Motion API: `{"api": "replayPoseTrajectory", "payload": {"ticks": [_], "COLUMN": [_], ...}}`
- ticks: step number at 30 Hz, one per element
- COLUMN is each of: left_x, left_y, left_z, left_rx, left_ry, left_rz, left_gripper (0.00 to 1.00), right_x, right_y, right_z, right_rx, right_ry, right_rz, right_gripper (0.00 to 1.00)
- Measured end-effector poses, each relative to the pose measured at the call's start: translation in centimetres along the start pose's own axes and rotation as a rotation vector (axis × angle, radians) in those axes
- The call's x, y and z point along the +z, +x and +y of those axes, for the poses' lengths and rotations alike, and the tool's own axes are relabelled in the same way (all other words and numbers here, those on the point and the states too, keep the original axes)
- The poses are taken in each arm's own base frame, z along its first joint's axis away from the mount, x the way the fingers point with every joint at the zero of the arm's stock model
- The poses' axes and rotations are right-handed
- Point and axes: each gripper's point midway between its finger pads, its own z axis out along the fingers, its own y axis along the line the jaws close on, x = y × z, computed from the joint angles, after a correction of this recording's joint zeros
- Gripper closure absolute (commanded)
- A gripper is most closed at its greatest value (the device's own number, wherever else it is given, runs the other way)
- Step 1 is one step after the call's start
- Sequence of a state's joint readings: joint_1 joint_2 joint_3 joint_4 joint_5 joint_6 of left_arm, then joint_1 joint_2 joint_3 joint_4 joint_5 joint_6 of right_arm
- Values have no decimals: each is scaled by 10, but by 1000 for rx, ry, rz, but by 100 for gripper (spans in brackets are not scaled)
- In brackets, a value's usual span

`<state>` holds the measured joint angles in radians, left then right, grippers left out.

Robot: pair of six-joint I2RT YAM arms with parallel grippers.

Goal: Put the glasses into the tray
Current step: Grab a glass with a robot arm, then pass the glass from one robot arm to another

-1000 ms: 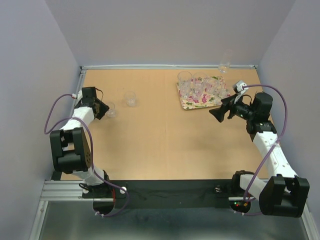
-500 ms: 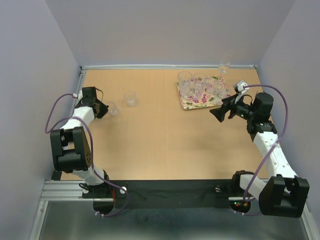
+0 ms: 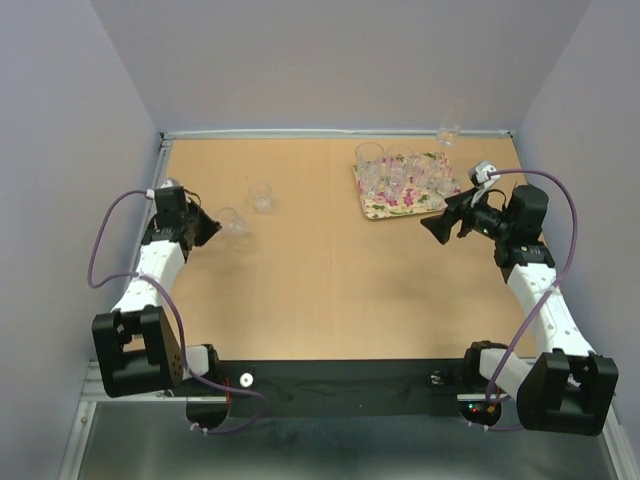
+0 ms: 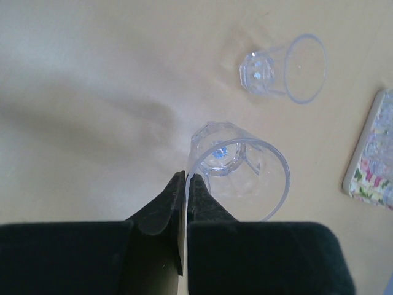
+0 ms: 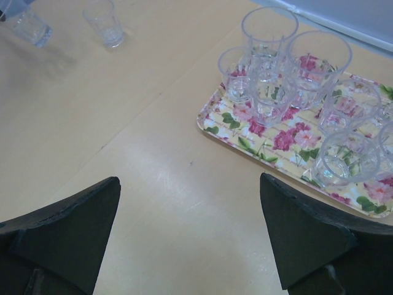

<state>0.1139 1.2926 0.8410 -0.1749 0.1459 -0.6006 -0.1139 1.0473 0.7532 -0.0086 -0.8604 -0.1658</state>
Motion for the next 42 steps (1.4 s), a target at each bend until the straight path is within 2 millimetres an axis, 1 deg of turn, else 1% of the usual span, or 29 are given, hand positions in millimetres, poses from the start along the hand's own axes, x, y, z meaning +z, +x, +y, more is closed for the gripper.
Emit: {"api": "replayPoseTrajectory", "payload": {"ticks": [2, 5, 8, 12, 17, 18, 20, 21, 25, 29, 30, 32, 34, 37, 39, 42], "left_x": [-8, -16, -27, -45, -63, -65, -70, -72, -77, -73, -72, -70, -69, -70, -70, -68], "left_y": [13, 26, 41, 62, 99, 104, 125, 131, 155, 183, 186, 197, 206, 213, 215, 216], "left_z": [-4, -10, -22, -52, -90, -93, -104, -107, -120, -129, -131, -136, -143, -157, -167, -182], "left_rx": [19, 39, 73, 144, 222, 229, 247, 253, 262, 266, 265, 268, 269, 262, 252, 232], "left_ry": [50, 111, 182, 298, 418, 430, 458, 462, 469, 433, 425, 409, 394, 378, 367, 338], "left_rz": [35, 69, 101, 132, 184, 193, 226, 237, 262, 298, 302, 314, 312, 300, 285, 261], "left_gripper": [100, 100, 100, 100, 100, 100, 100, 100, 100, 100, 100, 100, 100, 100, 100, 100], "right_x": [-1, -2, -2, -3, -4, -4, -1, 1, 8, 27, 33, 44, 53, 68, 78, 90], "right_y": [0, 2, 7, 18, 35, 35, 34, 33, 29, 27, 26, 25, 21, 16, 14, 19], "right_z": [-2, -1, 4, 11, 16, 17, 19, 22, 39, 70, 76, 84, 87, 92, 99, 112], "right_rx": [-5, -16, -7, 27, 81, 85, 85, 80, 45, -9, -19, -29, -36, -38, -29, -15], "right_ry": [4, -7, -33, -70, -107, -112, -125, -133, -163, -229, -242, -258, -256, -249, -247, -251], "right_rz": [0, 4, 19, 55, 151, 168, 209, 224, 294, 368, 388, 418, 434, 455, 469, 501], "right_gripper": [0, 0, 0, 0, 0, 0, 0, 0, 0, 0, 0, 1, 2, 2, 2, 2]}}
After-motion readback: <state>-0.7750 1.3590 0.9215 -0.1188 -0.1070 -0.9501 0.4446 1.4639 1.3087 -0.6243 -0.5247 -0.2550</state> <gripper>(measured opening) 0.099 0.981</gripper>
